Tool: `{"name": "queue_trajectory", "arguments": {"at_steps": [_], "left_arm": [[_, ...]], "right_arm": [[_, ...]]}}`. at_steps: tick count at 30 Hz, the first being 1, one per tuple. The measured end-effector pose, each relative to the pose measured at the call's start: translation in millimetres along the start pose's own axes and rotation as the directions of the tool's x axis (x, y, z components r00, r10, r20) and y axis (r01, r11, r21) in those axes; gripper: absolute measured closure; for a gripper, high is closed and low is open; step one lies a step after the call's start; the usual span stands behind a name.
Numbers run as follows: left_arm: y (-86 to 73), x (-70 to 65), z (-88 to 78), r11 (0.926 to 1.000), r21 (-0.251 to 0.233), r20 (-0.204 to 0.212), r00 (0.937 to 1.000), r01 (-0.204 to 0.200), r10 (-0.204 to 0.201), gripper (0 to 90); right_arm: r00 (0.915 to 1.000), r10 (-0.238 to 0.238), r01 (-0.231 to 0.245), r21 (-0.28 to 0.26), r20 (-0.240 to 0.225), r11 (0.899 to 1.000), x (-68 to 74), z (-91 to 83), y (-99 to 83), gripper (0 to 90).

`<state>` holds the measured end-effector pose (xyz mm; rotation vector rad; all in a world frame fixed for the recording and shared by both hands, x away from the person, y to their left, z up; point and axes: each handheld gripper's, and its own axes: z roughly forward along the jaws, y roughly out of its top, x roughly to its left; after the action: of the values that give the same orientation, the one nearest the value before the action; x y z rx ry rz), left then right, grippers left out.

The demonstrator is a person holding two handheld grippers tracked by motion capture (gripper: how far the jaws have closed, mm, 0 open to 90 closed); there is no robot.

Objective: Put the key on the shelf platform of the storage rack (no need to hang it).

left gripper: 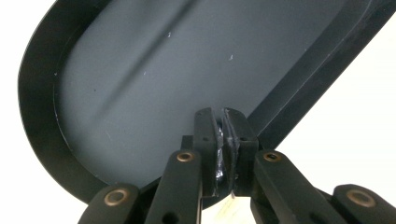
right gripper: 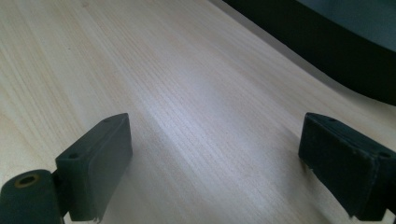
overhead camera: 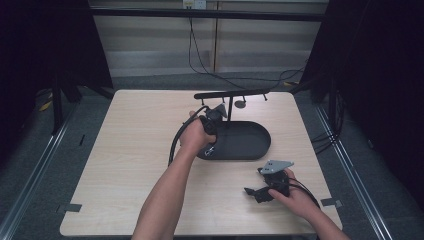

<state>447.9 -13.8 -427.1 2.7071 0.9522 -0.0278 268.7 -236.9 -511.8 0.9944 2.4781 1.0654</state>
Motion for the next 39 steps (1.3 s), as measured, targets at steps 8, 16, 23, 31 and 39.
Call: {"name": "queue_trajectory", "arguments": {"at_steps": [8,16,23,31,39], "left_arm": [[-2.3,-0.1,-5.6,0.9999,-0.013,0.009,0.9999,0.007,-0.007,81.0],[-7.6,-0.5,-8.9,0.9992,-0.030,0.018,0.9995,0.025,-0.025,76.1],[-11.3,1.8,-13.9,0.9987,-0.043,0.026,0.9993,0.029,-0.027,72.2],[-15.3,0.3,-20.1,0.9971,-0.067,0.033,0.9989,0.037,-0.034,62.1],[-18.9,-1.7,-24.8,0.9976,-0.067,0.043,0.9990,0.015,-0.012,53.2]], "right_arm": [[1.0000,0.000,0.000,0.000,0.000,1.000,0.0,0.0,0.0,9.2],[1.0000,0.000,0.000,0.000,0.000,1.000,0.0,0.0,0.0,9.2],[1.0000,0.000,0.000,0.000,0.000,1.000,0.0,0.0,0.0,9.2],[1.0000,0.000,0.000,0.000,0.000,1.000,0.0,0.0,0.0,9.2],[1.0000,0.000,0.000,0.000,0.000,1.000,0.0,0.0,0.0,9.2]]}}
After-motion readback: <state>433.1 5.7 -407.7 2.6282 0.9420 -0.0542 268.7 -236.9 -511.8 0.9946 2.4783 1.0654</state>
